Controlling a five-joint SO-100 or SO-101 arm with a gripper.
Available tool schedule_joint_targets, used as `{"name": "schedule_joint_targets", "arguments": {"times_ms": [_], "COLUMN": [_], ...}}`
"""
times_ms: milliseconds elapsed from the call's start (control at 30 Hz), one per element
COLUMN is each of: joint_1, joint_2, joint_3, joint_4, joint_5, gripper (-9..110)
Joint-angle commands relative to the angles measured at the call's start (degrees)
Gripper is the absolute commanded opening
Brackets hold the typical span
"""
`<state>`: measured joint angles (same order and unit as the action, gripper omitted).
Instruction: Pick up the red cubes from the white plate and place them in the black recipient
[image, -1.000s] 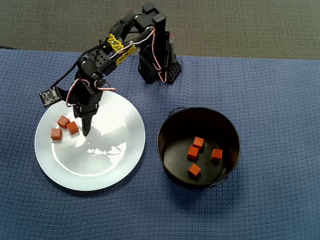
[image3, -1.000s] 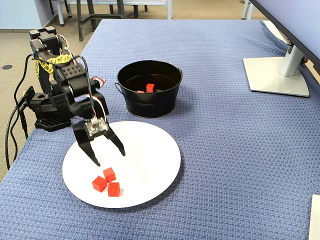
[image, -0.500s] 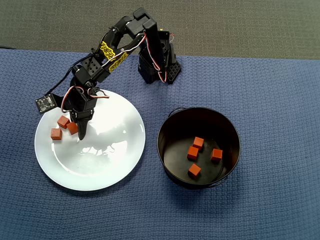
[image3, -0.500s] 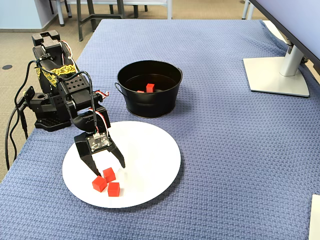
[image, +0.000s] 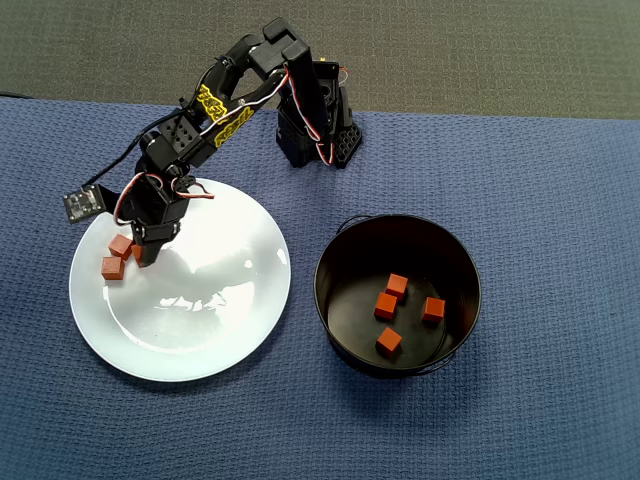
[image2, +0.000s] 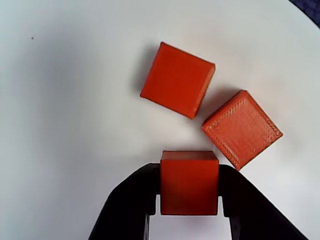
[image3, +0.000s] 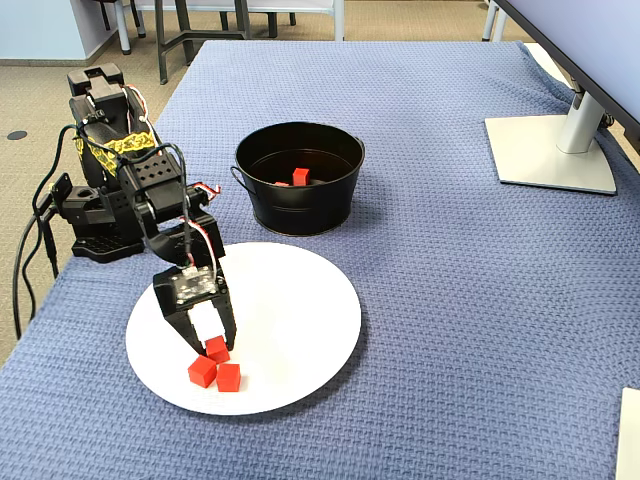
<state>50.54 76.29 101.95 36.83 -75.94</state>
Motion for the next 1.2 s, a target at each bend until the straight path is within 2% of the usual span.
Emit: {"name": "schedule_joint_targets", "arguments": {"times_ms": [0,233,433,667,867,1000,1067,1167], "joint_1": [-1.05,-6.86,-20.48,-42.98,-52.91,-57.39,-55.02,-51.15], "joint_2": [4.31,20.04,34.54,45.88,53.7,56.87,55.63,53.96], "joint_3": [-3.52,-9.76,-8.35,-7.65,-5.89,-0.09,0.79,1.85], "joint_4": [-2.02,15.12,24.08,32.96,35.16,36.47,35.16,34.54], "joint_5": [11.34,47.37,63.9,66.27,66.45,61.17,59.77,54.14], "gripper": [0,0,0,0,0,30,35,35]}}
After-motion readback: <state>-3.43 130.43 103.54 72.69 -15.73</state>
